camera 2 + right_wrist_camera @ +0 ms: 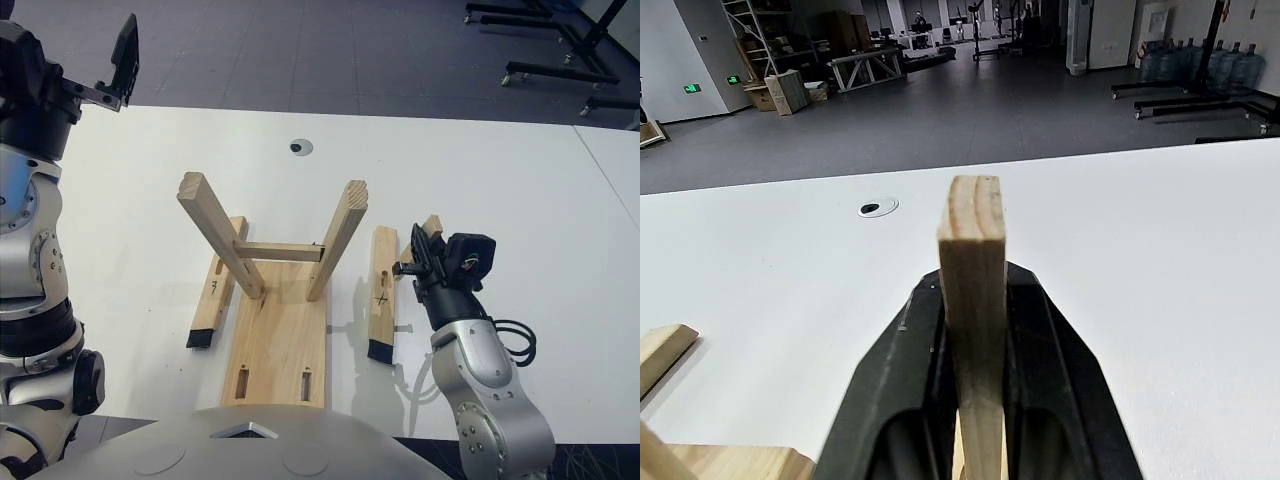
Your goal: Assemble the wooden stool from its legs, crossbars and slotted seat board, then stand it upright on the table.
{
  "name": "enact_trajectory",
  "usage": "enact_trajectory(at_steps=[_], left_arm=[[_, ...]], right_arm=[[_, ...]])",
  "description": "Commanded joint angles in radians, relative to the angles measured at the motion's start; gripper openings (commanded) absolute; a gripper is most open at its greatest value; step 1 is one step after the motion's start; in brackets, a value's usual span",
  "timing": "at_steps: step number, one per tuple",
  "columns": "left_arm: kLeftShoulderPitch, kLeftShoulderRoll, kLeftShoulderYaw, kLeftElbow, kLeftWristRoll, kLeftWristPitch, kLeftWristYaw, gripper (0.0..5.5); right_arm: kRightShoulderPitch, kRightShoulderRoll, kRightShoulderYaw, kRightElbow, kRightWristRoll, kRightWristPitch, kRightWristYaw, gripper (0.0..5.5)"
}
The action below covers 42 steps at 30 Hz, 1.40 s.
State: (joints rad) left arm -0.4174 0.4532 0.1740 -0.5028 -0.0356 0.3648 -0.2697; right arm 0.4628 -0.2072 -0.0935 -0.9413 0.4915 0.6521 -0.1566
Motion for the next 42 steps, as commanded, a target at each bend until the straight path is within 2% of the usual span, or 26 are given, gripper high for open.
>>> enact_trajectory(at_steps=[1, 7, 15, 27, 42], left_arm=[[-0.049, 0.027, -0.013, 0.019, -0.014, 0.009, -0.030, 5.38], [-0.086, 0.031, -0.037, 0.060, -0.017, -0.004, -0.056, 5.38], [-0.103, 0.032, -0.050, 0.082, -0.019, -0.029, -0.059, 5.38], [-0.125, 0.041, -0.054, 0.108, -0.023, -0.043, -0.080, 5.38], [-0.075, 0.038, -0.045, 0.058, -0.012, -0.021, -0.065, 5.38]], right_arm=[[0.056, 0.048, 0.051, -0.025, -0.045, -0.018, -0.025, 0.39], [0.067, 0.112, 0.106, 0.012, -0.124, -0.078, -0.031, 0.39], [-0.006, 0.141, 0.084, 0.131, -0.183, -0.152, 0.003, 0.39], [0.056, 0.186, 0.141, 0.211, -0.281, -0.268, 0.024, 0.39], [0.086, 0.177, 0.170, 0.104, -0.309, -0.219, 0.043, 0.39]])
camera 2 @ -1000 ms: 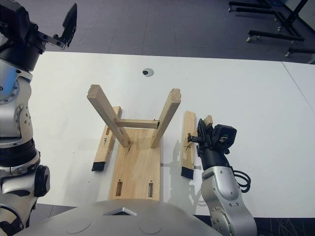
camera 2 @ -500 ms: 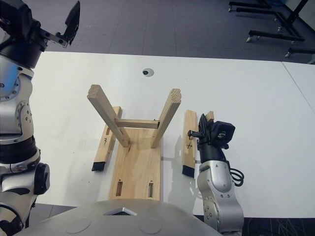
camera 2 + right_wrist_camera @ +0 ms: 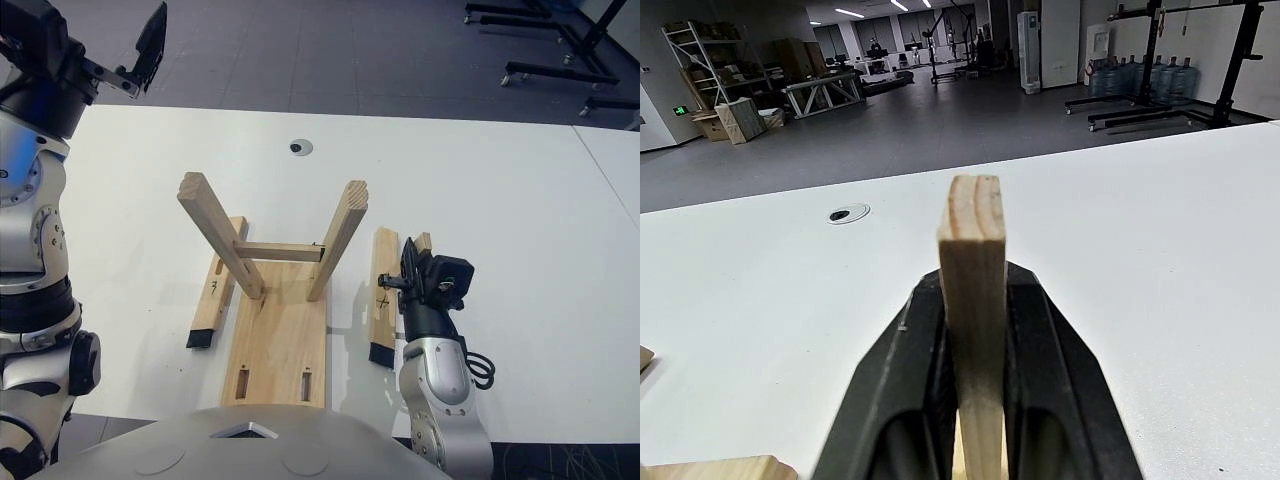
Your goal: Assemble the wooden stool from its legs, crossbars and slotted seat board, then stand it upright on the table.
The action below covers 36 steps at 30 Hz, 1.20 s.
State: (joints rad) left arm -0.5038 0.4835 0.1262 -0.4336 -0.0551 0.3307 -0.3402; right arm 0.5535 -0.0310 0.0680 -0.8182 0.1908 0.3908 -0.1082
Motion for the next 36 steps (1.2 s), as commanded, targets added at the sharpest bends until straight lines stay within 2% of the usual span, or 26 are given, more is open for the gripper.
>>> enact_trajectory(at_steps=[1, 11, 25, 36], left_arm=[[0.013, 0.008, 0.002, -0.012, 0.008, 0.014, 0.006, 5.38], [0.049, 0.006, 0.003, -0.026, 0.029, 0.005, 0.012, 5.38], [0.048, 0.004, -0.015, -0.023, 0.039, -0.007, 0.026, 5.38], [0.066, 0.016, 0.002, -0.043, 0.047, -0.005, 0.025, 5.38]], right_arm=[[-0.012, 0.005, 0.007, -0.024, -0.007, 0.050, -0.007, 0.39], [-0.059, -0.010, 0.025, -0.056, -0.026, 0.073, 0.017, 0.39], [-0.001, 0.004, -0.033, 0.068, 0.013, 0.023, 0.071, 0.39], [0.053, -0.009, -0.083, -0.002, 0.017, -0.024, 0.095, 0.39]])
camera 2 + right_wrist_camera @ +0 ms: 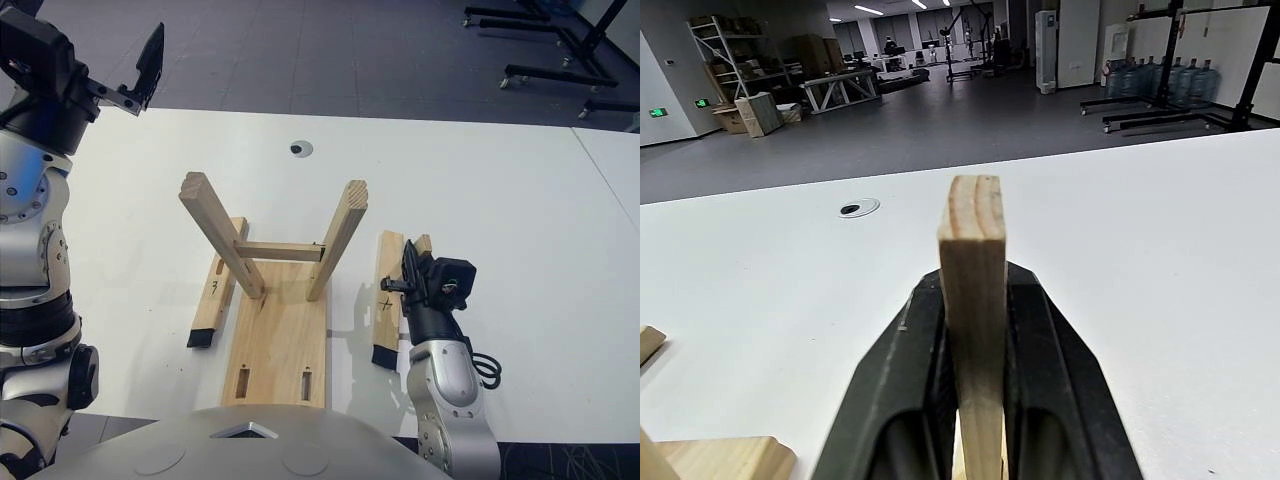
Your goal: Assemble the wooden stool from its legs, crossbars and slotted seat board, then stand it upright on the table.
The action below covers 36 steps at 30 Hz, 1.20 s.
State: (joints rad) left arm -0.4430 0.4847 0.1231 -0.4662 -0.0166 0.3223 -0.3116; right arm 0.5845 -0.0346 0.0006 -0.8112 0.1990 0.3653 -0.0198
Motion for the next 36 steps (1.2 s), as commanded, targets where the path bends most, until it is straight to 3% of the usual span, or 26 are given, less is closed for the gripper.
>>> enact_trajectory(at_steps=[1, 13, 19, 26, 36], left_arm=[[0.005, 0.016, 0.007, -0.011, 0.009, 0.005, -0.003, 5.38], [-0.005, 0.021, -0.009, 0.004, 0.019, -0.015, -0.011, 5.38], [-0.090, -0.012, -0.064, 0.128, 0.014, -0.111, -0.024, 5.38], [-0.102, -0.008, -0.050, 0.170, 0.026, -0.179, -0.003, 5.38], [-0.079, -0.016, -0.009, 0.142, 0.039, -0.171, 0.052, 5.38]], right_arm=[[0.024, -0.004, -0.019, -0.010, 0.012, -0.001, 0.009, 0.39], [0.018, 0.014, -0.043, -0.003, 0.066, -0.029, 0.021, 0.39], [0.065, 0.022, -0.056, 0.072, 0.021, -0.132, 0.026, 0.39], [-0.107, -0.092, -0.148, 0.255, 0.049, -0.172, 0.131, 0.39], [-0.268, -0.152, -0.139, 0.377, 0.087, -0.134, 0.231, 0.39]])
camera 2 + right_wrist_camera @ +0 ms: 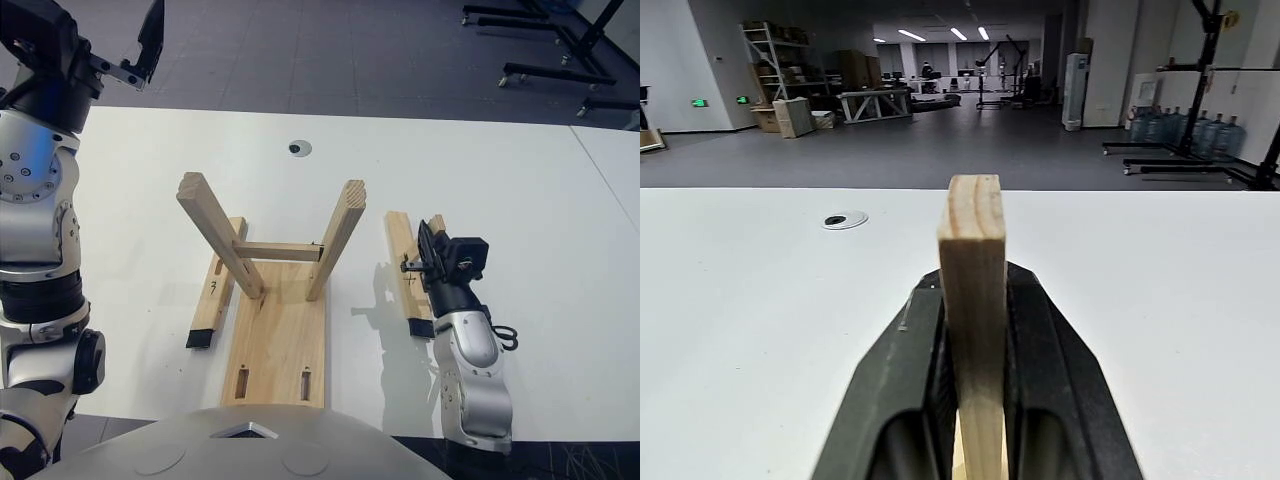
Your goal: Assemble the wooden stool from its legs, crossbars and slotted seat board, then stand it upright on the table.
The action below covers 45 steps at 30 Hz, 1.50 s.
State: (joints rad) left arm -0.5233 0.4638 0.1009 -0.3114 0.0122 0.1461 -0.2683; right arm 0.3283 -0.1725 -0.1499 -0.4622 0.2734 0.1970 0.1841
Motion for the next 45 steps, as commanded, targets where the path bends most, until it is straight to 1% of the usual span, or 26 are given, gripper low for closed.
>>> enact_trajectory(at_steps=[1, 6, 15, 20, 28, 32, 38, 45], left_arm=[[0.002, 0.006, 0.014, -0.014, 0.011, 0.006, 0.009, 5.38], [0.016, 0.006, 0.021, -0.034, 0.013, 0.018, 0.012, 5.38], [0.035, 0.000, 0.027, -0.059, 0.018, 0.037, 0.018, 5.38], [0.029, -0.001, 0.025, -0.057, 0.016, 0.039, 0.012, 5.38], [0.038, -0.011, 0.023, -0.059, 0.024, 0.039, 0.024, 5.38], [0.044, -0.013, 0.028, -0.064, 0.026, 0.042, 0.029, 5.38], [0.060, -0.015, 0.029, -0.082, 0.030, 0.053, 0.037, 5.38], [0.073, -0.031, 0.027, -0.103, 0.021, 0.065, 0.044, 5.38]], right_arm=[[-0.014, -0.017, 0.013, 0.032, 0.013, 0.035, 0.032, 0.39], [-0.026, -0.039, 0.010, 0.024, -0.009, 0.029, 0.045, 0.39], [0.011, -0.012, 0.045, 0.022, -0.019, 0.076, 0.009, 0.39], [0.061, -0.038, 0.079, 0.057, -0.042, 0.080, 0.045, 0.39], [-0.011, -0.071, 0.084, 0.031, -0.051, 0.138, 0.039, 0.39], [-0.050, -0.089, 0.056, 0.048, -0.024, 0.173, 0.055, 0.39], [-0.047, -0.125, 0.078, 0.059, 0.008, 0.287, 0.095, 0.39], [-0.041, -0.166, 0.073, 0.072, 0.031, 0.322, 0.126, 0.39]])
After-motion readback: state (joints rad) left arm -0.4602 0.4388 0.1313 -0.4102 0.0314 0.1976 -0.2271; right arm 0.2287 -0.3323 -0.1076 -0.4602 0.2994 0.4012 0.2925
